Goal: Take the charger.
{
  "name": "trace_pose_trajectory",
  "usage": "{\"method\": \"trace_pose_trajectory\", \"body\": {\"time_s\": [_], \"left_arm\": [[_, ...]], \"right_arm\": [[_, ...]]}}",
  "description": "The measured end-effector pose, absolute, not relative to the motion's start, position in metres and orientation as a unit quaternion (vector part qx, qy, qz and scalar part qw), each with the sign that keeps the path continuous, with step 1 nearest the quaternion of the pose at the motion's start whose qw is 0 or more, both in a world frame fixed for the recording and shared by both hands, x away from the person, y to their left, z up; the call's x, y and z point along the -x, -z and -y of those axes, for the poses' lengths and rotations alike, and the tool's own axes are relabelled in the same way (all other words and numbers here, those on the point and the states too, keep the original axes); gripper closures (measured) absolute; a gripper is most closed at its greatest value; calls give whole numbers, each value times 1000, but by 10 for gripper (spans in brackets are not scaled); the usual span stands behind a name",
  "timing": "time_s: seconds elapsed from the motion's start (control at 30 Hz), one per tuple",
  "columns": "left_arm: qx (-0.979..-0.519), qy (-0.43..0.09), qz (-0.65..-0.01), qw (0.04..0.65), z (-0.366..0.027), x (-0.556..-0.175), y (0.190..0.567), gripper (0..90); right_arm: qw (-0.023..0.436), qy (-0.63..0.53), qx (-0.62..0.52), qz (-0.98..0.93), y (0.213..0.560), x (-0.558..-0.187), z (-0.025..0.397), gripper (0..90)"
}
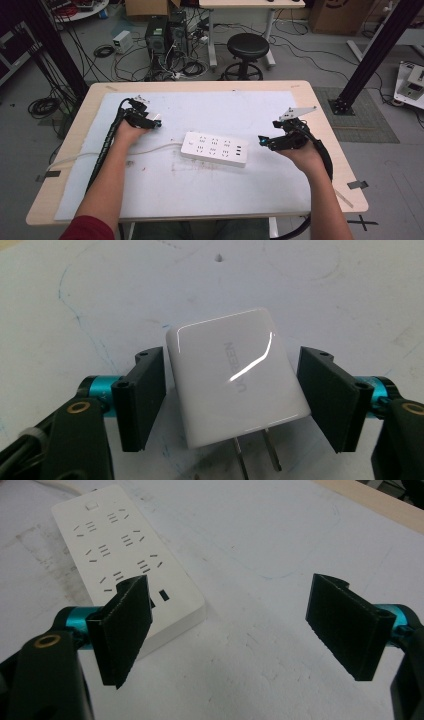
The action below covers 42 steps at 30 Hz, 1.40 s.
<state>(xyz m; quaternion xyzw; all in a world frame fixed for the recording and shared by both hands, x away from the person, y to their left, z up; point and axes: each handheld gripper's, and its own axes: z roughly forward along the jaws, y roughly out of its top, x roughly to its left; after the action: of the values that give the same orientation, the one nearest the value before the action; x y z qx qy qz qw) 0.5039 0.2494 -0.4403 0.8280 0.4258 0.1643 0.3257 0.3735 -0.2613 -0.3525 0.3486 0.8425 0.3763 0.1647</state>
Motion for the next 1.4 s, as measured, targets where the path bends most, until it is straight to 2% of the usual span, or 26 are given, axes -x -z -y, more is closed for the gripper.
{"method": "trace_pose_trajectory", "body": {"time_s": [0.23, 0.33, 0.67, 0.77, 0.87, 1.0, 1.07, 1.13, 1.2, 1.23, 1.4], "left_arm": [[-827, -163, -428, 326, -250, -504, 440, 343], [-829, -164, -426, 323, -251, -503, 438, 423], [-831, -164, -421, 326, -252, -502, 435, 424], [-828, -171, -406, 347, -253, -494, 418, 425], [-828, -171, -406, 347, -253, -494, 418, 425], [-838, -186, -383, 341, -252, -478, 395, 425], [-838, -186, -383, 341, -252, -478, 395, 425], [-836, -191, -370, 357, -254, -460, 372, 425], [-836, -191, -370, 357, -254, -460, 372, 425], [-832, -191, -361, 374, -254, -446, 359, 425], [-830, -193, -349, 389, -254, -429, 349, 426]], "right_arm": [[164, -377, -349, -843, 353, -374, 261, 189], [162, -376, -351, -842, 353, -374, 260, 189], [162, -376, -349, -843, 354, -374, 260, 189], [162, -378, -353, -840, 354, -374, 262, 189], [162, -379, -352, -840, 354, -374, 263, 189], [164, -383, -348, -840, 352, -374, 263, 189], [164, -384, -348, -840, 352, -374, 263, 189], [163, -386, -349, -838, 351, -373, 263, 189], [164, -388, -346, -838, 350, -372, 263, 189], [162, -388, -345, -839, 349, -371, 263, 189], [166, -393, -339, -839, 346, -370, 263, 189]]}}
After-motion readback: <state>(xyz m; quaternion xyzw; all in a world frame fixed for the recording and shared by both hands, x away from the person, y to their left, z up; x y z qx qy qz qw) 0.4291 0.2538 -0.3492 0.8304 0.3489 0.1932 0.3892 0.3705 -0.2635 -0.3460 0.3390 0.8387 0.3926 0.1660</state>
